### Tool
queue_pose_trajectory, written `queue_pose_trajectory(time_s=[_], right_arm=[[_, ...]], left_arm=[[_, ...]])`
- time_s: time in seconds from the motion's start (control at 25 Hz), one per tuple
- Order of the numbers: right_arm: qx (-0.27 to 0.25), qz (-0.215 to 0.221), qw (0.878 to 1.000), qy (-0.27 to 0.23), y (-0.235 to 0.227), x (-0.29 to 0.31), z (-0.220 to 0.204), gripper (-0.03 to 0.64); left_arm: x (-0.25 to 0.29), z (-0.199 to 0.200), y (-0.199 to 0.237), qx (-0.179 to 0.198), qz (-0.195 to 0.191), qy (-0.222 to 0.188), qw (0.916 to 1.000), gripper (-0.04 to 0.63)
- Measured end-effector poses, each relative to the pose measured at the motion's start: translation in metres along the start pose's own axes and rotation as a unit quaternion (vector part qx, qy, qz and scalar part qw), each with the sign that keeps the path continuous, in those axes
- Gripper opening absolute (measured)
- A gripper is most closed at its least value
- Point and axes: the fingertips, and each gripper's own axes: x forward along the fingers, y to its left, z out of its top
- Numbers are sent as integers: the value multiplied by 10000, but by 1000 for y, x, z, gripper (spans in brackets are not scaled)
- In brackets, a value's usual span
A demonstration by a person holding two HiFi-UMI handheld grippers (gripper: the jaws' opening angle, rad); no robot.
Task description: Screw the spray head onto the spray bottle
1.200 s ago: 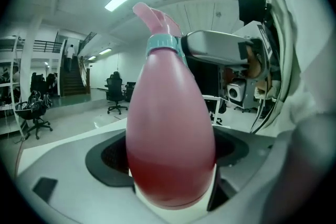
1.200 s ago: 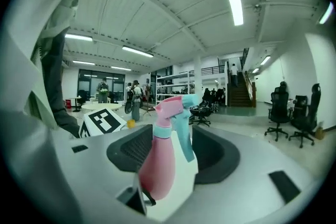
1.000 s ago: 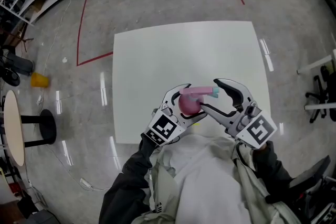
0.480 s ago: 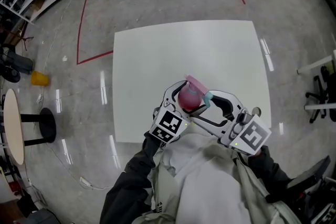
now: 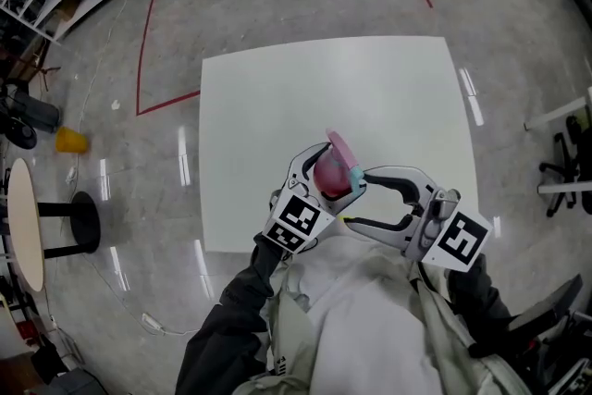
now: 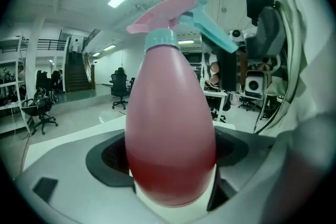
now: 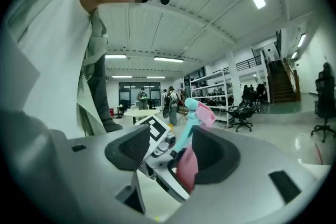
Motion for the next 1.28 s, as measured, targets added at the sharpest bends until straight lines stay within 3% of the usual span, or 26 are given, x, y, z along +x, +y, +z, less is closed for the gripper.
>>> queue_pose_trajectory(time_s=[0.12,0.24,0.36,0.44,0.56,0.68,0.72,0.84,0.88,1.0,1.12,1.28], right_arm=[[85,280,9996,-45,20,17,1,247],[311,424,9986,28,25,12,-4,247],[674,156,9961,-553,-5,-14,11,247],[631,-93,9952,-742,-32,-24,16,247],[230,159,9991,-318,-40,-21,7,262],[73,531,9985,-141,-26,-11,3,262],[31,405,9990,-208,-27,-8,6,258],[105,-260,9983,-508,-43,-4,14,115],[119,-479,9972,-569,-49,0,16,96],[161,-1306,9906,-375,-65,7,11,95],[243,-2083,9776,-163,-69,8,4,94],[16,-2176,9759,-182,-60,4,5,95]], left_arm=[[2,1,-3,75,-30,105,9999,446],[6,6,-12,111,-243,-37,9996,446],[-4,13,-22,42,-762,-398,9963,446],[-13,18,-33,133,-1224,-573,9907,446],[-15,17,-56,475,-1759,-466,9822,446],[-9,13,-73,613,-1938,-318,9786,446],[-7,13,-72,562,-1864,-318,9804,446],[-5,13,-49,271,-1275,-353,9908,446],[-4,11,-39,250,-1011,-301,9941,446],[3,3,-17,269,-276,-38,9992,446],[12,-5,-8,218,199,165,9994,446],[14,1,-10,121,200,-84,9997,446]])
